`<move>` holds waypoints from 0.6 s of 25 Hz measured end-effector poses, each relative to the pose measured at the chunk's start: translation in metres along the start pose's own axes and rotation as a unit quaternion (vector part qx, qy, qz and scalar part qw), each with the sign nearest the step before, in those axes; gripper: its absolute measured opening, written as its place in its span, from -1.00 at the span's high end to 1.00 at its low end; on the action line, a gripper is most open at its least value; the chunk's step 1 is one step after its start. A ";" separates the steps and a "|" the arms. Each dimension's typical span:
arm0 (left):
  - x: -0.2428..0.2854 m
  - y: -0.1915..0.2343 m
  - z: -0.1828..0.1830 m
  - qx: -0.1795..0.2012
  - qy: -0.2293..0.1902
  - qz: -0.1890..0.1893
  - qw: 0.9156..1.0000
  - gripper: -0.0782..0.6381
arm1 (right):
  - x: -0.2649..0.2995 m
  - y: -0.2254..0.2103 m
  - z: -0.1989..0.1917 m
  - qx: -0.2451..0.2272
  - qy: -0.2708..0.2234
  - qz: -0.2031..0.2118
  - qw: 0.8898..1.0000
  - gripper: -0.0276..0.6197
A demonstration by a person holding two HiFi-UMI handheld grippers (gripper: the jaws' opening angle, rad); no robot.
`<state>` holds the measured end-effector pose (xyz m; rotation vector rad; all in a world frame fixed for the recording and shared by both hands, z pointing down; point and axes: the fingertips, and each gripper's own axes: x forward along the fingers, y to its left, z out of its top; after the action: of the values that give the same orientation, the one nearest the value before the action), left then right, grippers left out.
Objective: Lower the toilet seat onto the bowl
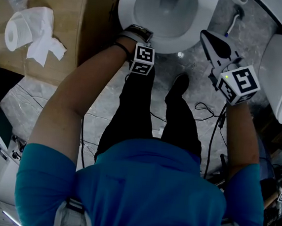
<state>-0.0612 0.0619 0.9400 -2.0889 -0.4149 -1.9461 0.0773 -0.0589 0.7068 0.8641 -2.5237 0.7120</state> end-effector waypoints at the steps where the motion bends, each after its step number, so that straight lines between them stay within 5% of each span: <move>1: 0.000 0.000 0.000 0.000 0.002 0.000 1.000 0.06 | 0.000 0.000 0.000 0.001 -0.001 0.000 1.000 0.94; 9: 0.009 0.001 0.001 -0.033 0.000 -0.026 0.999 0.01 | -0.001 -0.001 -0.007 0.011 0.001 0.001 1.000 0.94; 15: 0.021 0.001 -0.001 -0.072 0.005 -0.049 0.996 -0.22 | -0.002 -0.004 -0.014 0.011 0.002 0.003 1.000 0.94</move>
<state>-0.0608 0.0614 0.9606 -2.1821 -0.3931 -2.0995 0.0840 -0.0527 0.7182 0.8628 -2.5211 0.7449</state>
